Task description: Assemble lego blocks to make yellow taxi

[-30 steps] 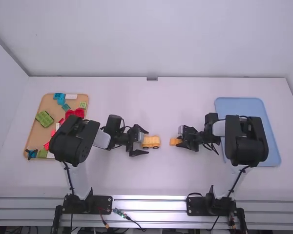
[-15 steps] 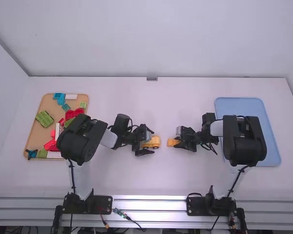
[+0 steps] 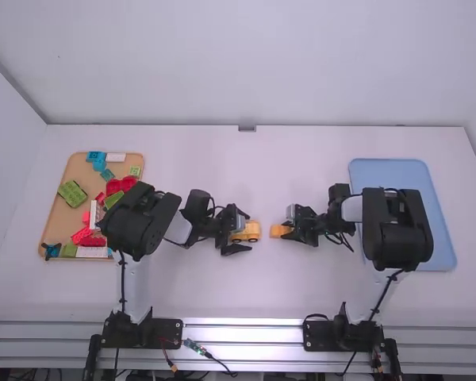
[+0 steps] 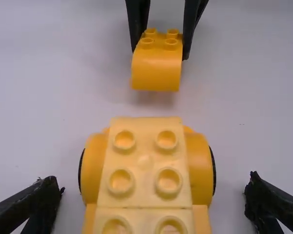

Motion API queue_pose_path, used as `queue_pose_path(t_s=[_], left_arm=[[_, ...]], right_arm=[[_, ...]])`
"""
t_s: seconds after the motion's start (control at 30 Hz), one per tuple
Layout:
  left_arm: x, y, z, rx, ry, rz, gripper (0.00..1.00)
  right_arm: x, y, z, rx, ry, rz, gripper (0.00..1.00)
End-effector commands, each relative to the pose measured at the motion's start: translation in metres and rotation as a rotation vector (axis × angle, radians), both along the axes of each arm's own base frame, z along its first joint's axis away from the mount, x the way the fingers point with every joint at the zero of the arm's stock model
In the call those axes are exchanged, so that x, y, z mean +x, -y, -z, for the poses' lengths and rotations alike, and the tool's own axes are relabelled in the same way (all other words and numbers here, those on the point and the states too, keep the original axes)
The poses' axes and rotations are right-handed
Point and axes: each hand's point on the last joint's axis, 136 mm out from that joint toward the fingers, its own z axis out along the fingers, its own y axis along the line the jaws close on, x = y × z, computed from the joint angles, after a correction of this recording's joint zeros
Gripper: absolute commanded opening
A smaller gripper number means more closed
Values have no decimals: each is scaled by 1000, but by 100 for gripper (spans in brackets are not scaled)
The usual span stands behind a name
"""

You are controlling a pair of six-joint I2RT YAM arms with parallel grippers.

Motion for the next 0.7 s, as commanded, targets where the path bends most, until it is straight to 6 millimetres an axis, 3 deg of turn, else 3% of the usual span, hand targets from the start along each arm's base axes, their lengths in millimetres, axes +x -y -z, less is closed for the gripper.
queue_pose_path(t_s=[0.0,0.23,0.4,0.53,0.67], left_arm=[[-1,0,1,-17,-31,12,94],[-1,0,2,-14,-43,19,64],[-1,0,2,-11,-41,16,54],[1,-2,7,13,-34,-3,52],[-4,-6,14,46,18,19,41]], right_arm=[[-1,-2,-1,27,-10,-2,24],[3,-3,-7,43,-20,-1,21],[5,-12,-18,62,-13,-41,18],[5,-21,-23,62,-14,-79,18],[6,-33,-28,61,-8,-113,17]])
